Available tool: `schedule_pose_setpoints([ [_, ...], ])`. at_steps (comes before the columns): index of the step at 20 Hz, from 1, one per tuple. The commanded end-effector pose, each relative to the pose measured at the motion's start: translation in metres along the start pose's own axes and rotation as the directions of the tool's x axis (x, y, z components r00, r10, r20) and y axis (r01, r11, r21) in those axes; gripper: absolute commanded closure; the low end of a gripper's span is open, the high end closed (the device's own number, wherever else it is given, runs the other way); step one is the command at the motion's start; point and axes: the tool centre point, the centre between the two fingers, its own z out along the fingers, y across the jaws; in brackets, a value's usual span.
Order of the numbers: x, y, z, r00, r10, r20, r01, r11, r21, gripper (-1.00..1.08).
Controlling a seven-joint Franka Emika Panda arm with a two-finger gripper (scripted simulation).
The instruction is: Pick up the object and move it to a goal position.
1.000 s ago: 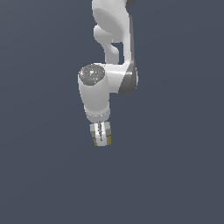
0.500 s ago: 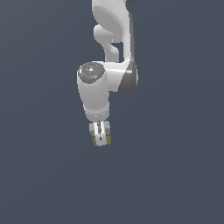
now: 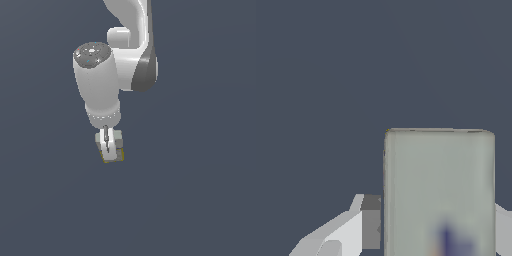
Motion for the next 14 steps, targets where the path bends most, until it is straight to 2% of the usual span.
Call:
schedule_pose_setpoints([
  [1,0.005,-0.002,-0.023,1.0,0.0,0.0,0.0,1.0,0.001,1.08],
  [8,0.017,-0.008,-0.084,1.0,0.0,-0.001,0.0,1.0,0.001,1.08],
  [14,0.023,-0.012,-0.112,1.0,-0.001,0.0,0.001,1.0,0.001,1.08],
])
